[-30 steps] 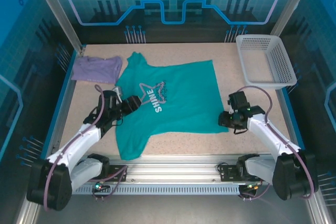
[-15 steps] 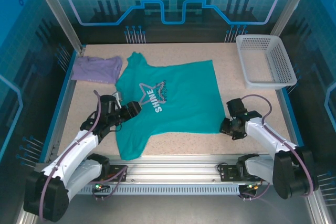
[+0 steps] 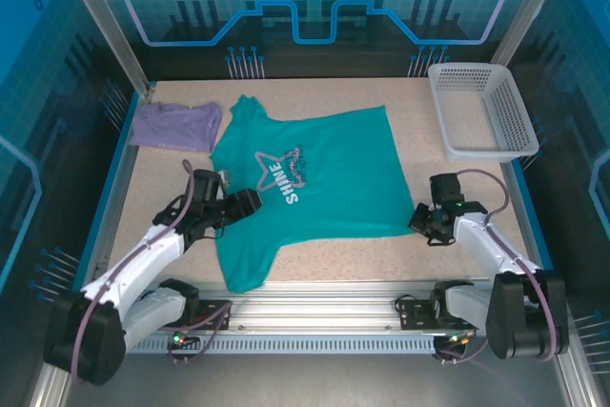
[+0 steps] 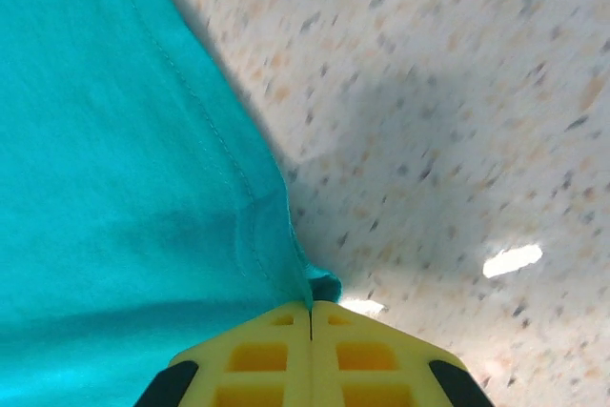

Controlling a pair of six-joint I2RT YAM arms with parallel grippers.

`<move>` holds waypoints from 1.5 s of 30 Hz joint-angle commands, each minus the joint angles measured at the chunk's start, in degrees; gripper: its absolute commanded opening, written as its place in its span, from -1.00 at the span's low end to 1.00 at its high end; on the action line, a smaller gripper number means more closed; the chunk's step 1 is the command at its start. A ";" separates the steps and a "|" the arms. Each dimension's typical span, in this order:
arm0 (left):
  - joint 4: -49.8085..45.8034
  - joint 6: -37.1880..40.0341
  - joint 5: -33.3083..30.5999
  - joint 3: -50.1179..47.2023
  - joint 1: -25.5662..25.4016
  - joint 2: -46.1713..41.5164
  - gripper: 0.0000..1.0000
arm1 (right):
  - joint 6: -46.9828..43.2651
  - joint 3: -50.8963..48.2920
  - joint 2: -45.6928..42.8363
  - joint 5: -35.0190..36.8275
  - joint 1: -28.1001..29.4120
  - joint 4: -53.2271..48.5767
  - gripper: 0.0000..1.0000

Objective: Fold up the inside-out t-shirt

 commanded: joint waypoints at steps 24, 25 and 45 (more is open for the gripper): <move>13.90 5.16 5.79 26.64 -6.50 45.02 0.48 | -6.18 6.61 8.41 -6.06 -7.21 5.95 -1.00; 13.52 5.51 5.51 27.33 -6.31 45.00 0.48 | -6.30 6.66 8.39 -6.26 -7.26 5.91 -1.00; -0.92 5.36 7.34 52.72 0.98 63.16 0.46 | -6.66 8.03 7.44 -7.94 -7.26 6.23 -1.00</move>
